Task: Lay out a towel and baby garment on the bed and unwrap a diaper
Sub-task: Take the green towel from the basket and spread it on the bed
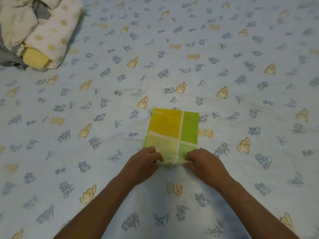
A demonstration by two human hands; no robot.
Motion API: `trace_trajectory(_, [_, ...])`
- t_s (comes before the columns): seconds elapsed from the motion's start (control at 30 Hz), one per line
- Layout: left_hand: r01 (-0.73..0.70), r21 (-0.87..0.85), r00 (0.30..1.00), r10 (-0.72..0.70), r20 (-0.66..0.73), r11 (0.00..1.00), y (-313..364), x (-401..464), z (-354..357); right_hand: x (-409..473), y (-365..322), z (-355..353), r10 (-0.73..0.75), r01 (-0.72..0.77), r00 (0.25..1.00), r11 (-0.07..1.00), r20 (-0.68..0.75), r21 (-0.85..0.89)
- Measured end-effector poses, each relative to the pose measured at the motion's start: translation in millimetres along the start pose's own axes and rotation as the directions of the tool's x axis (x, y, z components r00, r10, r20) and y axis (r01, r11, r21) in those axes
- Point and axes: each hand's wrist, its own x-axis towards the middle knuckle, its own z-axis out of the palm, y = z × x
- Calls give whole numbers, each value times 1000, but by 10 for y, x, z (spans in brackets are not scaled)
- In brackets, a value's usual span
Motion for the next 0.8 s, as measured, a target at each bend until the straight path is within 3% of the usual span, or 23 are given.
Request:
trace_trajectory(0.1, [12, 23, 1000, -12, 21, 1000, 43, -287, 220, -289, -75, 210, -24, 24, 1000, 1000, -15, -21])
trace_trajectory(0.23, [1, 64, 1000, -1, 1, 998, 53, -525, 437, -499, -110, 442, -13, 16, 995, 999, 98, -37])
trace_trajectory(0.33, [-2, 54, 997, 7, -81, 999, 21, -534, 494, -527, -63, 465, 41, -48, 995, 996, 95, 72])
trace_trajectory(0.4, [78, -40, 975, -84, -205, 996, -14, -495, 510, -520, -15, 458, 115, -127, 991, 972, 74, 197])
trace_trajectory(0.5, [298, -293, 876, -382, -294, 909, -97, -457, 521, -495, 36, 447, 402, -347, 912, 861, -80, 371])
trace_trajectory(0.6, [396, -494, 824, -537, -180, 774, -96, -465, 516, -437, -3, 429, 555, -479, 832, 744, -31, 466])
trace_trajectory(0.73, [445, -543, 788, -599, -140, 712, -46, -407, 511, -325, -111, 377, 575, -480, 815, 739, -70, 473])
trace_trajectory(0.8, [526, -539, 753, -655, -65, 658, -29, -353, 487, -270, -117, 350, 597, -516, 802, 689, 4, 509])
